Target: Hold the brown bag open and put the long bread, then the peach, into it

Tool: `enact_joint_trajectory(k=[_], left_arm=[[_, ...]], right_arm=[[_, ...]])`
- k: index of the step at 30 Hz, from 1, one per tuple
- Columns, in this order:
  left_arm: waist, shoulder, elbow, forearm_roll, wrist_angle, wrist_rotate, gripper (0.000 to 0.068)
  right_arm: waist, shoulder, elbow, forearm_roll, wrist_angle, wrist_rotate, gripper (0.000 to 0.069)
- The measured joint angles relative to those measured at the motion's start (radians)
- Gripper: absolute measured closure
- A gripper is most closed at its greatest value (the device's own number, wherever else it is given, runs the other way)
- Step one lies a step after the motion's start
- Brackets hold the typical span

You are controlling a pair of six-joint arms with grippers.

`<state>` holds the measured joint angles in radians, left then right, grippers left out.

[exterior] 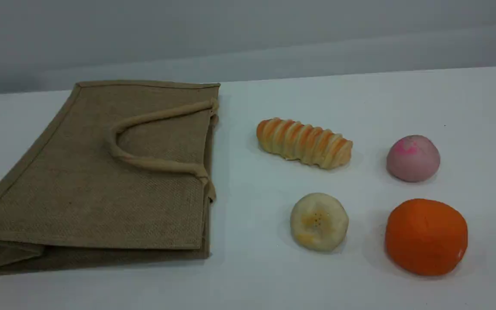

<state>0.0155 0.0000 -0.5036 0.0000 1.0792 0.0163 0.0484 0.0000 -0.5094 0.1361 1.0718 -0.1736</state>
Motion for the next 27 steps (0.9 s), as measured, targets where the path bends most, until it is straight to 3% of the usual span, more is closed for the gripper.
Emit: enact_joint_trajectory(k=[15,20,27], left_arm=[[0.000,0.050,-0.025,0.000,-0.026,-0.028,0.0204],[0.000,0.191,-0.139,0.000,-0.083,-0.030,0.0204],[0.000,0.475,-0.352,0.000,-0.072,-0.037,0.0204]], right_arm=[[0.001,0.003,-0.022,0.000,-0.033,0.023,0.0109],[0.002,0.117,-0.112,0.001,-0.056,0.069,0.0109],[0.002,0.387,-0.285,0.014,-0.116,0.068,0.0109]])
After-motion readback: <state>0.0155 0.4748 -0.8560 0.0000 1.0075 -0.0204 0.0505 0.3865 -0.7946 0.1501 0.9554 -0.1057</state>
